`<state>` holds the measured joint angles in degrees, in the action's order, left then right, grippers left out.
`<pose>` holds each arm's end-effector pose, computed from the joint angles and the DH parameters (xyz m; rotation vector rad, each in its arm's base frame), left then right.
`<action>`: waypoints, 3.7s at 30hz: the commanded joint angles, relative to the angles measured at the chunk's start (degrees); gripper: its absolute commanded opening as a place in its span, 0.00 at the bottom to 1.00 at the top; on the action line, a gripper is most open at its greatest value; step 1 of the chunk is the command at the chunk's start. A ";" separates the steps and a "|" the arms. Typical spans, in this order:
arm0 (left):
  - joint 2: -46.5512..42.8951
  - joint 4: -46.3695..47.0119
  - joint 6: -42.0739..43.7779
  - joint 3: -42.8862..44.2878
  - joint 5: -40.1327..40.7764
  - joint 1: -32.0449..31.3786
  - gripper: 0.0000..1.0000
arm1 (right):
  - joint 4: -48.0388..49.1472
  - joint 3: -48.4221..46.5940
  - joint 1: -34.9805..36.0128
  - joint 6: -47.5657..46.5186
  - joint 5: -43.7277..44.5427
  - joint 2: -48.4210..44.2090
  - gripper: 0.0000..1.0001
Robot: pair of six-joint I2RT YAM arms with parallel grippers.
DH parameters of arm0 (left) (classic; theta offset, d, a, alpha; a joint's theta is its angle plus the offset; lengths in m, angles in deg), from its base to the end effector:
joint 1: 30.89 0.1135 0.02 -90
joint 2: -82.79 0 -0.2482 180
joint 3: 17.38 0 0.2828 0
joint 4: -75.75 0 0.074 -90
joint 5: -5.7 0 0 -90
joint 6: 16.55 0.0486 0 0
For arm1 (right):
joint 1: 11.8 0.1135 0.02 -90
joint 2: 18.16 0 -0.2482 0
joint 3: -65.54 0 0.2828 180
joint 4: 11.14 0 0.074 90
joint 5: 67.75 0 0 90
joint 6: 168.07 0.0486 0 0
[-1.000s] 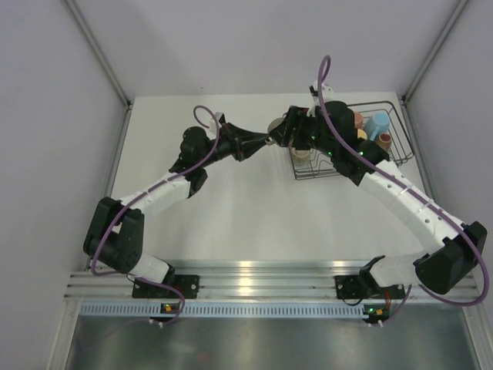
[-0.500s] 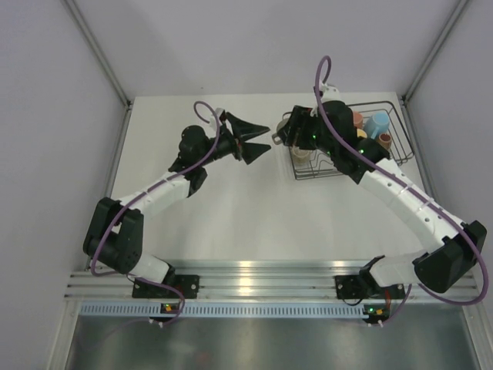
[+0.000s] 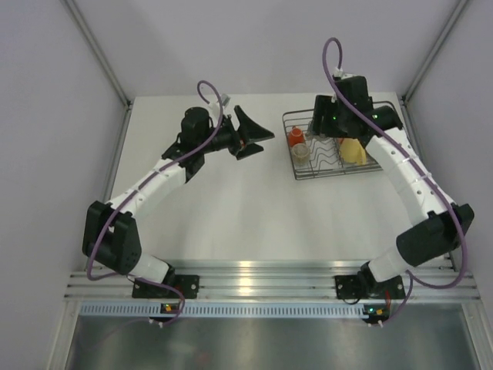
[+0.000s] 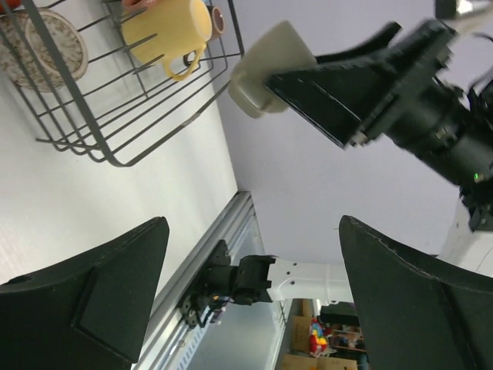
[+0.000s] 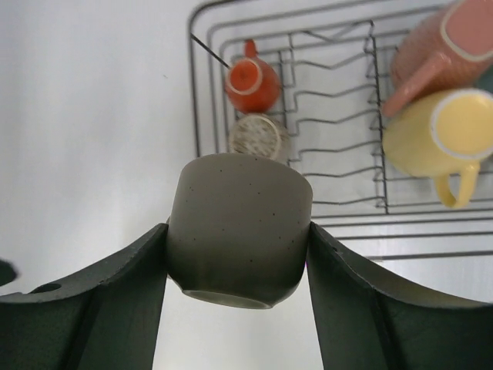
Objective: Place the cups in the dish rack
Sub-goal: Pass the cup from the left arm to the right, then place the cup upside down on the dish rack
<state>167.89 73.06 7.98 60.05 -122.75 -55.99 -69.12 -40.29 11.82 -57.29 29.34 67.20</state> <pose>0.3397 -0.1925 0.3029 -0.1428 2.0560 -1.6580 0.3339 0.1395 0.3854 0.0129 2.2350 0.2880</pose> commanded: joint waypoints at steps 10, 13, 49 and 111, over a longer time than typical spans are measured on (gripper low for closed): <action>-3.63 -7.45 8.34 -1.82 0.14 0.41 0.98 | -11.92 -10.13 -2.70 -6.97 -5.95 16.75 0.00; -3.54 -7.45 8.26 -2.26 -0.30 0.75 0.98 | -13.15 -11.62 -2.61 -7.85 -5.95 19.39 0.00; -2.48 -5.17 7.99 -4.28 -1.88 2.07 0.98 | -28.97 -21.65 -0.94 -16.12 -6.74 36.89 0.00; -1.34 -4.03 7.73 -3.14 -4.43 2.16 0.98 | -32.93 -12.24 -0.06 -15.24 3.01 34.17 0.42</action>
<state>166.76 66.04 15.13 56.14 -125.88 -54.11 -97.40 -53.25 11.36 -72.77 27.40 102.22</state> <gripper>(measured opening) 0.980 0.641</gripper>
